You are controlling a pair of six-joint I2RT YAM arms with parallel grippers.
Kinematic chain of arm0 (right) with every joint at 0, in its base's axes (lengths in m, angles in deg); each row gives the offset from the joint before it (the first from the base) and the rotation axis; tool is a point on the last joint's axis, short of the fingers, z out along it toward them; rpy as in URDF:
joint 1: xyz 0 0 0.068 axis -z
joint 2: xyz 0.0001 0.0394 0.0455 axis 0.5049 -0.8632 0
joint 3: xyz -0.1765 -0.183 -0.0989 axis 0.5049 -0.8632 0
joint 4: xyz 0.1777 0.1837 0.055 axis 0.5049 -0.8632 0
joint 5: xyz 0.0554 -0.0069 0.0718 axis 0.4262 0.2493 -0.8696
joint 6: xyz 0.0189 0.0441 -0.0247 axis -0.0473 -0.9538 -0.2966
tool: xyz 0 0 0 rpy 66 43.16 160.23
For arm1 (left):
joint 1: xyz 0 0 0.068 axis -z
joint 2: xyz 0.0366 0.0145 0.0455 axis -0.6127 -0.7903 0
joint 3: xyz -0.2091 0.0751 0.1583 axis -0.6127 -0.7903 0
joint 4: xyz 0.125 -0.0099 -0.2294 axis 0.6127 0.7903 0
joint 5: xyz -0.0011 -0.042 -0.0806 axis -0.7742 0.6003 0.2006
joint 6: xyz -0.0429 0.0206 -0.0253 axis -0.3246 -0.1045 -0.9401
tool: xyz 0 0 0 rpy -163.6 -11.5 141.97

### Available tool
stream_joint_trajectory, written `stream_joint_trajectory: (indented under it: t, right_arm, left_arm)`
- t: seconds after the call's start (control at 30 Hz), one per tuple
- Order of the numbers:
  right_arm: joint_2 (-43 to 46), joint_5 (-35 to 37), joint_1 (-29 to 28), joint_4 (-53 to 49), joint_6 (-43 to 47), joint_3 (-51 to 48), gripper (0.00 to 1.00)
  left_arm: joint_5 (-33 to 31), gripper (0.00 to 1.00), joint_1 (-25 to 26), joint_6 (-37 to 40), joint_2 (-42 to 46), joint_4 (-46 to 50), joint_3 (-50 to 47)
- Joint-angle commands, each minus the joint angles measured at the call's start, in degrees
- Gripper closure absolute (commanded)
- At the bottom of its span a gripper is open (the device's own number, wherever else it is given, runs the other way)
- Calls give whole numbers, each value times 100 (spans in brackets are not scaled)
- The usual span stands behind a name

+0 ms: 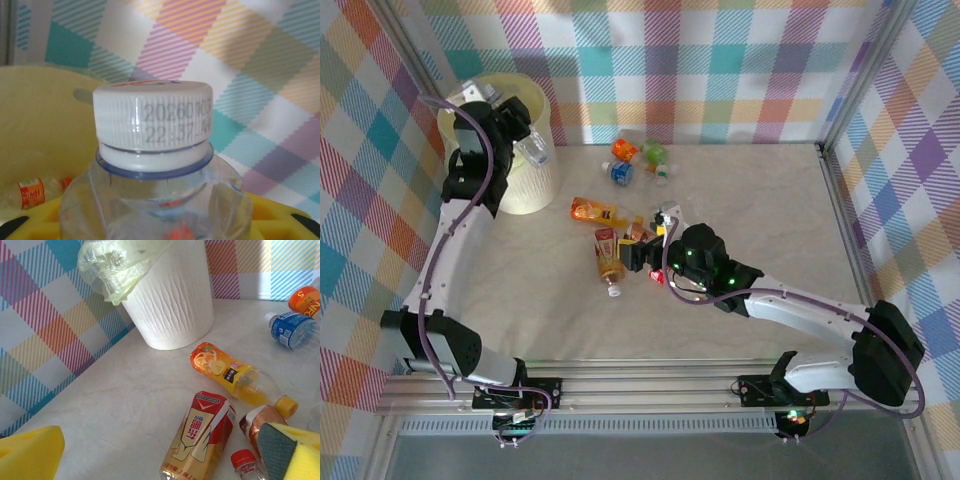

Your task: Put the plastic bottles in the bin

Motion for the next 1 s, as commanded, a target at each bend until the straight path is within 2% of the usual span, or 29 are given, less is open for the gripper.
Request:
stream_joint_trajectory:
  t: [0.0, 0.07, 0.2, 0.33, 0.53, 0.63, 0.8, 0.97]
  right_arm:
    - [157, -28, 17, -51, -101, -83, 0]
    - [176, -47, 15, -105, -118, -75, 0]
    - [194, -73, 16, -198, -134, -75, 0]
    - [202, -6, 15, -253, -229, -75, 0]
    - [333, 75, 15, -546, -268, -45, 0]
    - [378, 49, 17, -740, -259, -32, 0]
    - [305, -287, 17, -1119, -231, 150, 0]
    - [120, -399, 17, -1265, -255, 327, 0]
  left_arm:
    - [-502, 58, -116, 102, -233, -581, 438]
    - [-725, 58, -211, 13, -431, -706, 663]
    - [-748, 57, -471, -366, -946, -498, 1415]
    - [-1174, 57, -566, -568, -1449, -305, 1980]
    - [-1400, 57, -728, -304, -2312, 233, 3026]
    - [-1203, 56, -781, 89, -2720, 366, 3427]
    - [-1205, 55, -848, 552, -3501, 1539, 4564]
    - [-900, 55, -953, 672, -3788, 1898, 4681]
